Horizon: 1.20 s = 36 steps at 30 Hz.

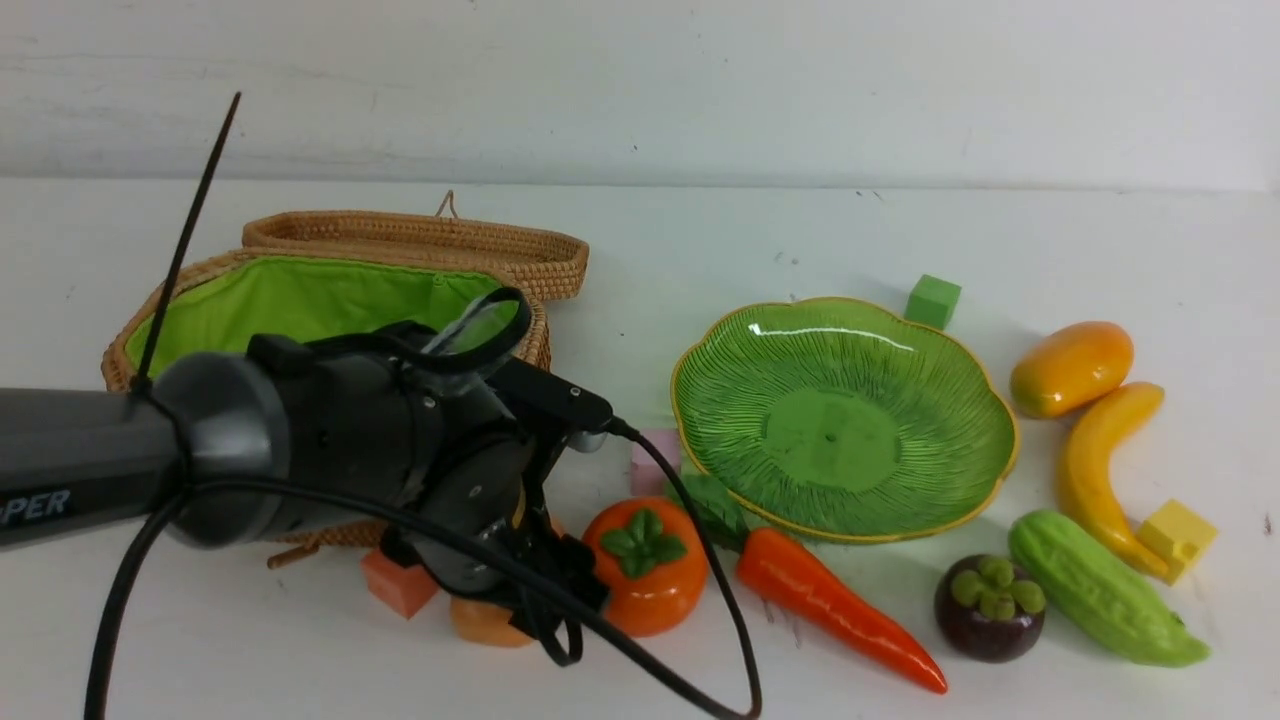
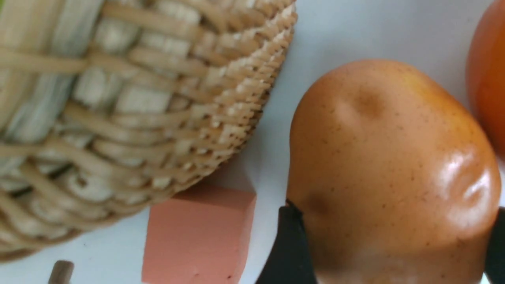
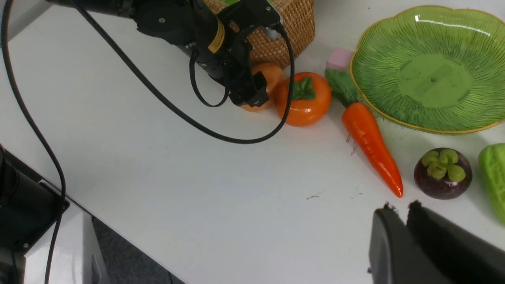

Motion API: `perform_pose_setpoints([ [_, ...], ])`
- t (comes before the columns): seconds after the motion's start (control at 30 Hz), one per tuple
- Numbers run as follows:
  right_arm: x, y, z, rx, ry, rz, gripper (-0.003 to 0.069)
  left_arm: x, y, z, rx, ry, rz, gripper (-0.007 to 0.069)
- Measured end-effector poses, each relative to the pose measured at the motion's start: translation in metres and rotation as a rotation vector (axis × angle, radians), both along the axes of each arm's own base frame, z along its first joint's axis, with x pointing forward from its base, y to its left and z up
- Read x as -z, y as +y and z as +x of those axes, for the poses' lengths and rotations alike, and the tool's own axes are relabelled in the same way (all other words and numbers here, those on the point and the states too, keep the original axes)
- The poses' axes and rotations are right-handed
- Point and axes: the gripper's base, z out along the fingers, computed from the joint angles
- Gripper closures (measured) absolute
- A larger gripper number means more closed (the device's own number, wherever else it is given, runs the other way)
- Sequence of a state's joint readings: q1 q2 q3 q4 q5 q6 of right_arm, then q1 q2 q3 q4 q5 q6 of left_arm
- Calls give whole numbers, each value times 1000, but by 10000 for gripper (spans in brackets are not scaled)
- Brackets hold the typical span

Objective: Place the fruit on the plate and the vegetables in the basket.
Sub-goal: Grab a potato with your left arm and place it in the basket on the left

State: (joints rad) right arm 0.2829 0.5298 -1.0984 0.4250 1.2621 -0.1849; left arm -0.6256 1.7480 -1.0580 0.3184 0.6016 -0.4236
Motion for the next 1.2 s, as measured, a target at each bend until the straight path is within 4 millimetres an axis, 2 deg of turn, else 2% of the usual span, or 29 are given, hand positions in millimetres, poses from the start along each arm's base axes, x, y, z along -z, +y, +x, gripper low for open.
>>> perform_pose_setpoints([
  [0.3,0,0,0,2,-1,-3,582,-7,7,-11,-42,79,24,72],
  [0.57,0,0,0,0,-3,-5,575,-12,4,-22,10,170,-14,72],
  [1.07,0,0,0,-5,-10,-12,569,-12,2,-24,54,184,-22,71],
  [1.2,0,0,0,-4,-11,-12,570,-12,0,-22,56,161,-42,-4],
])
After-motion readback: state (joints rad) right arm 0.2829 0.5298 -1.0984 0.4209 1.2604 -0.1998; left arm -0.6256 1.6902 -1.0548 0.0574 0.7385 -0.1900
